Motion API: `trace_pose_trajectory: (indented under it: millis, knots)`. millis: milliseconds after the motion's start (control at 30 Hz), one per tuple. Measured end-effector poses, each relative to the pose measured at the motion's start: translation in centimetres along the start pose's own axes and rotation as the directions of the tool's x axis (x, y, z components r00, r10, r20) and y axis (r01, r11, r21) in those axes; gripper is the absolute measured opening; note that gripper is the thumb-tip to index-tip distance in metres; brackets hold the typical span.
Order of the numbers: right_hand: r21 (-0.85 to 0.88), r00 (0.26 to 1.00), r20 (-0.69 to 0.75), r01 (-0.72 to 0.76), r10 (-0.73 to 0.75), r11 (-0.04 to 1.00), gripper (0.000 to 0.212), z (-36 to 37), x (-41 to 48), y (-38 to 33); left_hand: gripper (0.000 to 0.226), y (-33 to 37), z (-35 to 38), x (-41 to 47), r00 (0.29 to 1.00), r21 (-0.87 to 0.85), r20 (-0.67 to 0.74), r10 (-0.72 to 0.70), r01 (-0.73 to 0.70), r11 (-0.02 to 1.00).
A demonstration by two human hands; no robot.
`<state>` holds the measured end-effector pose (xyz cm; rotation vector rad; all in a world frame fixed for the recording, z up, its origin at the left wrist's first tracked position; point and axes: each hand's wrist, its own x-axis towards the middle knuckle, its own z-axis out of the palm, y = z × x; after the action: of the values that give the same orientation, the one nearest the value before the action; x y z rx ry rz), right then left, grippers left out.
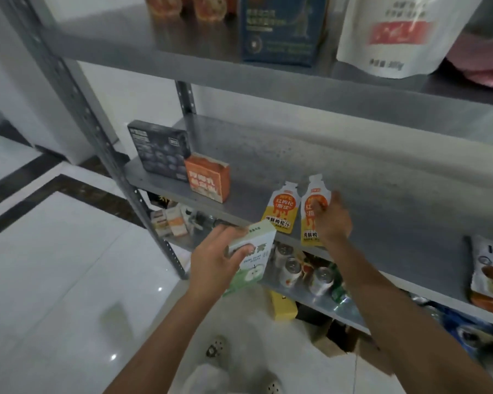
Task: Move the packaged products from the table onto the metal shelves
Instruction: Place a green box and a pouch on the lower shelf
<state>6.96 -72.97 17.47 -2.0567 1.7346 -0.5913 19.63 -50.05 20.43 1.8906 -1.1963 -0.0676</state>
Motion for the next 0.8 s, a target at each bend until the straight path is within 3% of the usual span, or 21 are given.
trace_pose_trajectory:
  millis: [100,233,300,333,367,433,467,500,633,700,800]
  knots:
    - [0.008,0.999,-0.034,0.011,-0.011,1.000,0.044,1.0,0.9,-0.2,0.038,-0.8,-0.7,0.9,1.000,-0.009,0.019,0.000,0.001,1.000]
    - [-0.087,0.995,-0.094,0.027,-0.036,0.996,0.063,2.2,1.6,0.6,0.039,-2.5,-1.1,3.0,0.997,-0.026,0.056,0.054,-0.052,0.998]
    - [0.068,0.990,-0.020,0.137,-0.136,0.988,0.074,1.5,0.9,-0.4,0.043,-3.3,-1.3,4.3,0.992,-0.074,0.107,0.062,-0.054,0.996]
    - [0.222,0.967,0.116,0.196,-0.225,0.955,0.080,0.8,0.0,-1.2,0.043,-3.7,-1.5,4.9,0.988,-0.112,0.139,0.062,-0.047,0.993]
    - [0.379,0.900,0.284,0.210,-0.329,0.901,0.087,-0.1,-1.2,-2.2,0.041,-4.1,-1.5,5.6,0.983,-0.152,0.167,0.074,-0.049,0.987]
    - [0.585,0.692,0.519,0.140,-0.502,0.799,0.095,-1.4,-3.8,-4.2,0.035,-4.7,-1.5,6.8,0.971,-0.236,0.207,0.120,-0.070,0.969]
    - [0.641,0.618,0.572,0.074,-0.539,0.764,0.093,-1.4,-4.9,-5.0,0.033,-5.0,-1.4,7.4,0.966,-0.272,0.218,0.141,-0.079,0.959]
    - [0.675,0.600,0.583,0.018,-0.548,0.738,0.089,-1.1,-5.7,-5.5,0.034,-5.3,-1.3,8.0,0.962,-0.299,0.223,0.160,-0.089,0.950]
    - [0.694,0.811,0.434,-0.024,-0.392,0.719,0.054,0.0,-6.8,-7.5,0.031,-6.1,-1.7,10.6,0.936,-0.335,0.275,0.220,-0.122,0.934]
    - [0.702,0.858,0.389,-0.041,-0.334,0.711,0.049,-0.3,-6.7,-8.0,0.030,-7.2,-2.4,11.8,0.950,-0.276,0.218,0.225,-0.161,0.948]
    - [0.774,0.941,0.265,-0.078,-0.210,0.629,0.046,-1.2,-6.0,-8.5,0.043,-10.8,-3.4,13.7,0.973,-0.003,0.043,0.228,-0.229,0.974]
